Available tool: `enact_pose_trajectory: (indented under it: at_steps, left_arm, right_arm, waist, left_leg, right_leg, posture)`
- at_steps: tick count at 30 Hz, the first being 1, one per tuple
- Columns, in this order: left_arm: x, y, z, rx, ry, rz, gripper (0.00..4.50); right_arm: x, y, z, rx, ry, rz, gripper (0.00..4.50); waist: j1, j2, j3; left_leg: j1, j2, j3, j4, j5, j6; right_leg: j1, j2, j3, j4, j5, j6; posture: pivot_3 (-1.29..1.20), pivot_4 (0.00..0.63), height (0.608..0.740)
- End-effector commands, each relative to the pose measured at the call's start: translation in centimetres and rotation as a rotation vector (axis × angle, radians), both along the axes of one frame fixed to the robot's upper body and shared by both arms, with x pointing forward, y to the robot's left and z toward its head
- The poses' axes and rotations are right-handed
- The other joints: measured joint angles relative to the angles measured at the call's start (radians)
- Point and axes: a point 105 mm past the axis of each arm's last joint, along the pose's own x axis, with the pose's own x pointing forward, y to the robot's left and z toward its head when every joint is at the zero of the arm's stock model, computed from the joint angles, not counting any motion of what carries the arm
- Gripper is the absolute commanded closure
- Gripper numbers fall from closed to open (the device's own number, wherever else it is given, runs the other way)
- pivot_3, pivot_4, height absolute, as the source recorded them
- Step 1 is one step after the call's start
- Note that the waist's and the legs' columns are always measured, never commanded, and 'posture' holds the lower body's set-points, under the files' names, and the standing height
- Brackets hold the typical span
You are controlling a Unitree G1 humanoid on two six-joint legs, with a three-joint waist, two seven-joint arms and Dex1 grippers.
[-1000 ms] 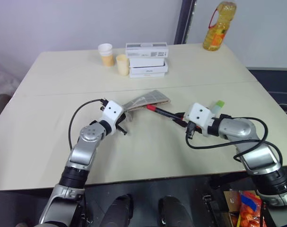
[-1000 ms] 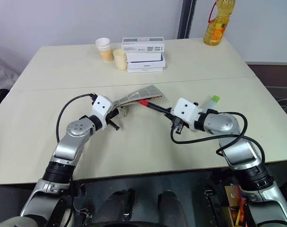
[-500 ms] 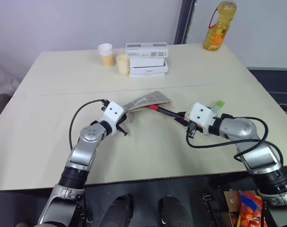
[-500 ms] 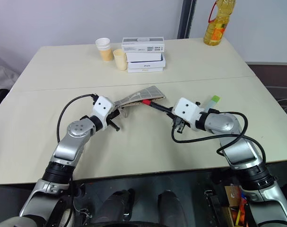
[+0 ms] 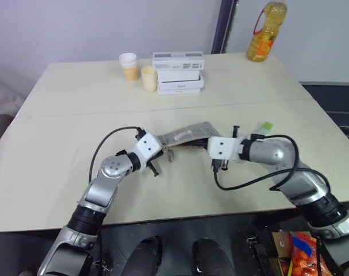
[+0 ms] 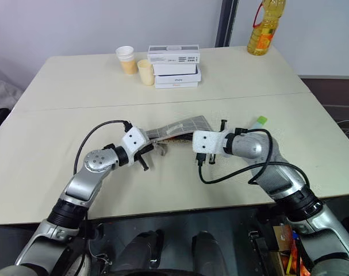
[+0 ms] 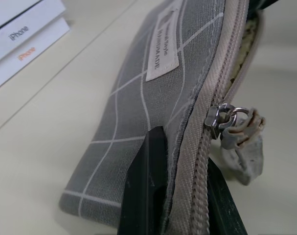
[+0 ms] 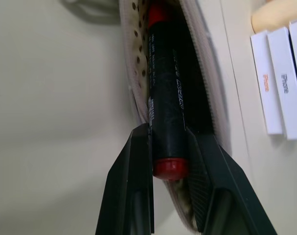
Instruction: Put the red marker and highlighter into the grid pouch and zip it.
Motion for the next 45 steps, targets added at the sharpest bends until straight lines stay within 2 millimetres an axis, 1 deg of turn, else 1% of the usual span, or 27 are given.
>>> enact_pose_trajectory:
  at_steps: [1,2,3,4,5,6,9,10,12,13,15,16,17,19,20,21,26,29,32,34,36,37,40,41,42,44,45]
  left_arm:
    - [-0.5,-1.0,1.5,-0.019,-0.055,-0.045,4.50]
    - [-0.3,-0.8,1.5,-0.020,-0.055,-0.030,4.50]
    - [-0.2,-0.6,1.5,-0.021,-0.055,-0.016,4.50]
    - [0.1,-0.3,1.6,-0.022,-0.056,0.008,4.50]
    - [0.3,0.0,1.6,-0.023,-0.058,0.030,4.50]
    - [0.7,0.4,1.6,-0.024,-0.060,0.061,4.50]
    - [1.4,1.0,1.6,-0.030,-0.069,0.123,4.50]
    - [1.8,1.3,1.7,-0.037,-0.073,0.159,4.50]
    - [2.3,1.7,1.7,-0.048,-0.073,0.208,4.50]
    - [2.5,1.8,1.6,-0.051,-0.070,0.226,4.50]
    - [2.9,1.9,1.4,-0.059,-0.057,0.256,4.50]
    - [3.0,1.9,1.3,-0.061,-0.053,0.265,4.50]
    - [3.0,1.9,1.3,-0.062,-0.052,0.269,4.50]
    - [3.0,1.6,1.2,-0.057,-0.053,0.264,4.50]
    - [3.0,1.5,1.2,-0.058,-0.052,0.263,4.50]
    - [3.0,1.4,1.2,-0.059,-0.052,0.262,4.50]
    - [3.1,1.0,1.3,-0.069,-0.055,0.260,4.50]
    - [3.2,0.8,1.5,-0.075,-0.057,0.262,4.50]
    - [3.2,0.8,1.6,-0.080,-0.058,0.263,4.50]
    - [3.2,0.8,1.6,-0.082,-0.058,0.264,4.50]
    - [3.1,0.8,1.5,-0.082,-0.057,0.265,4.50]
    - [3.1,0.9,1.5,-0.082,-0.056,0.266,4.50]
    - [3.1,1.0,1.5,-0.083,-0.055,0.271,4.50]
    - [3.1,1.0,1.5,-0.083,-0.055,0.272,4.50]
    - [3.1,1.1,1.5,-0.084,-0.055,0.274,4.50]
    - [3.2,1.4,1.7,-0.085,-0.058,0.278,4.50]
    - [3.4,1.5,1.8,-0.087,-0.060,0.281,4.50]
  right_arm:
    - [-0.2,0.9,0.9,0.019,-0.032,0.037,3.08]
    - [-0.2,0.8,1.0,0.022,-0.032,0.035,2.69]
    - [-0.2,0.7,1.2,0.030,-0.035,0.030,2.08]
    - [-0.2,0.5,1.7,0.065,-0.044,0.019,1.69]
    - [-0.2,0.3,2.3,0.098,-0.051,0.009,1.07]
    - [-0.4,0.1,3.0,0.162,-0.040,-0.002,0.61]
    - [-1.2,-0.8,4.2,0.312,0.020,-0.024,0.61]
    - [-1.2,-1.7,4.9,0.411,0.056,-0.073,0.61]
    - [-1.2,-3.4,5.4,0.525,0.099,-0.160,0.61]
    - [-0.8,-4.6,5.4,0.580,0.113,-0.221,0.61]
    - [0.9,-8.2,4.9,0.742,0.133,-0.457,0.07]
    - [1.3,-9.3,4.5,0.786,0.147,-0.534,0.02]
    - [1.4,-9.8,4.3,0.806,0.155,-0.575,0.02]
    - [2.7,-13.9,3.0,0.860,0.073,-0.863,0.02]
    - [3.0,-15.1,2.2,0.896,0.068,-0.959,0.02]
    - [3.1,-15.7,1.7,0.921,0.071,-1.015,0.02]
    - [3.6,-16.8,-0.7,1.011,0.098,-1.197,0.02]
    - [4.0,-16.5,-2.1,1.067,0.154,-1.252,0.02]
    - [4.3,-16.0,-2.7,1.085,0.179,-1.259,0.02]
    - [4.5,-15.6,-3.0,1.099,0.194,-1.260,0.53]
    - [4.5,-15.6,-3.0,1.103,0.194,-1.264,1.25]
    - [4.5,-15.6,-3.0,1.102,0.191,-1.267,1.85]
    - [4.5,-15.6,-2.8,1.091,0.176,-1.260,3.38]
    - [4.6,-15.4,-2.4,1.075,0.166,-1.242,3.64]
    - [4.6,-15.2,-2.0,1.052,0.153,-1.211,3.62]
    - [4.7,-14.0,0.0,0.917,0.071,-1.050,3.62]
    - [4.7,-13.0,1.2,0.835,0.029,-0.938,3.62]
  waist:
    - [0.000,0.000,0.000]
    - [0.000,0.000,0.000]
    - [0.000,0.000,0.000]
    - [0.001,0.000,0.000]
    - [0.001,0.000,0.000]
    - [0.002,0.000,0.000]
    - [0.002,0.000,0.000]
    - [0.002,0.000,0.000]
    - [0.003,0.000,0.000]
    - [0.002,0.000,0.000]
    - [-0.001,-0.001,0.000]
    - [0.000,-0.001,0.000]
    - [0.001,-0.001,0.000]
    - [-0.001,-0.001,0.000]
    - [-0.002,0.000,-0.001]
    - [0.000,0.000,-0.001]
    - [-0.003,0.000,-0.001]
    - [-0.002,0.000,-0.001]
    - [-0.001,0.000,-0.001]
    - [-0.001,0.000,-0.001]
    - [-0.002,0.000,-0.001]
    - [-0.002,0.000,-0.001]
    - [-0.004,0.000,-0.001]
    - [-0.004,0.000,-0.001]
    - [-0.004,0.000,-0.001]
    - [-0.004,0.001,-0.001]
    - [-0.004,0.001,0.000]
  left_leg:
    - [0.000,0.000,0.000,0.000,0.000,0.000]
    - [0.000,0.000,0.000,0.000,0.000,0.000]
    - [0.000,0.000,0.000,0.000,0.000,0.000]
    - [0.000,0.000,0.000,0.000,0.000,0.000]
    - [0.000,0.000,0.000,0.000,0.000,0.000]
    - [0.000,0.000,0.000,0.000,0.000,0.000]
    - [0.000,0.000,-0.001,0.001,0.000,0.000]
    - [0.000,0.000,-0.001,0.001,0.000,0.000]
    - [0.000,0.000,-0.001,0.001,0.000,0.000]
    - [0.000,0.000,-0.002,0.001,0.000,0.000]
    - [0.000,0.000,-0.002,0.002,0.000,0.000]
    - [0.001,0.000,-0.002,0.002,0.000,0.000]
    - [0.001,0.000,-0.002,0.002,0.000,0.000]
    - [0.001,0.000,-0.002,0.002,0.000,0.000]
    - [0.001,0.000,-0.001,0.002,0.000,0.000]
    - [0.001,0.000,-0.001,0.002,0.000,0.000]
    - [0.001,0.000,0.000,0.001,0.000,0.000]
    - [0.001,0.000,0.000,0.001,0.000,0.000]
    - [0.001,0.000,0.000,0.001,0.000,0.000]
    - [0.001,0.000,0.000,0.001,0.000,0.000]
    - [0.001,0.000,0.001,0.001,0.000,0.000]
    - [0.001,0.000,0.001,0.001,0.000,0.000]
    - [0.001,0.000,0.001,0.001,0.000,0.000]
    - [0.001,0.000,0.001,0.001,0.000,0.000]
    - [0.001,0.000,0.001,0.001,0.000,0.000]
    - [0.001,0.000,0.001,0.001,0.000,0.000]
    - [0.001,0.000,0.001,0.001,0.000,0.000]
  right_leg:
    - [0.000,0.000,0.000,0.000,0.000,0.000]
    - [0.000,0.000,0.000,0.000,0.000,0.000]
    - [0.000,0.000,0.000,0.000,0.000,0.000]
    - [0.000,0.000,0.000,0.000,0.000,0.000]
    - [0.000,0.000,0.000,0.000,0.000,0.000]
    - [0.000,0.000,0.000,0.000,0.000,0.000]
    - [0.001,0.000,0.000,0.000,0.000,0.000]
    - [0.001,0.000,0.000,0.000,0.000,0.000]
    - [0.001,0.000,0.000,0.000,0.000,0.000]
    - [0.001,0.000,0.000,0.000,0.000,0.000]
    - [0.002,0.000,0.000,0.000,0.000,0.000]
    - [0.002,0.000,0.000,0.001,0.000,0.000]
    - [0.002,0.000,0.000,0.001,0.000,0.000]
    - [0.002,0.000,0.000,0.001,0.000,0.000]
    - [0.002,0.000,0.000,0.001,0.000,0.000]
    - [0.002,0.000,0.000,0.001,0.000,0.000]
    - [0.000,0.000,0.001,0.002,0.000,0.000]
    - [0.000,0.000,0.001,0.002,0.000,0.000]
    - [0.001,0.000,0.001,0.002,0.000,0.000]
    - [0.001,0.000,0.001,0.002,0.000,0.000]
    - [0.001,0.000,0.001,0.002,0.000,0.000]
    - [0.001,0.000,0.001,0.002,0.000,0.000]
    - [0.001,0.001,0.001,0.002,0.000,0.000]
    - [0.001,0.001,0.001,0.002,0.000,0.000]
    - [0.001,0.001,0.001,0.002,0.000,0.000]
    - [0.000,0.001,0.001,0.002,0.000,0.000]
    - [0.000,0.001,0.001,0.002,0.000,0.000]
  posture:
    - [0.00,0.150,0.740]
    - [0.00,0.150,0.740]
    - [0.00,0.150,0.740]
    - [0.00,0.150,0.740]
    - [0.00,0.150,0.740]
    - [0.00,0.150,0.740]
    - [0.00,0.150,0.740]
    - [0.00,0.150,0.740]
    - [0.00,0.150,0.740]
    - [0.00,0.150,0.740]
    - [0.00,0.150,0.740]
    - [0.00,0.150,0.740]
    - [0.00,0.150,0.740]
    - [0.00,0.150,0.740]
    - [0.00,0.150,0.740]
    - [0.00,0.150,0.740]
    - [0.00,0.150,0.740]
    - [0.00,0.150,0.740]
    - [0.00,0.150,0.740]
    - [0.00,0.150,0.740]
    - [0.00,0.150,0.740]
    - [0.00,0.150,0.740]
    - [0.00,0.150,0.740]
    - [0.00,0.150,0.740]
    - [0.00,0.150,0.740]
    - [0.00,0.150,0.740]
    - [0.00,0.150,0.740]
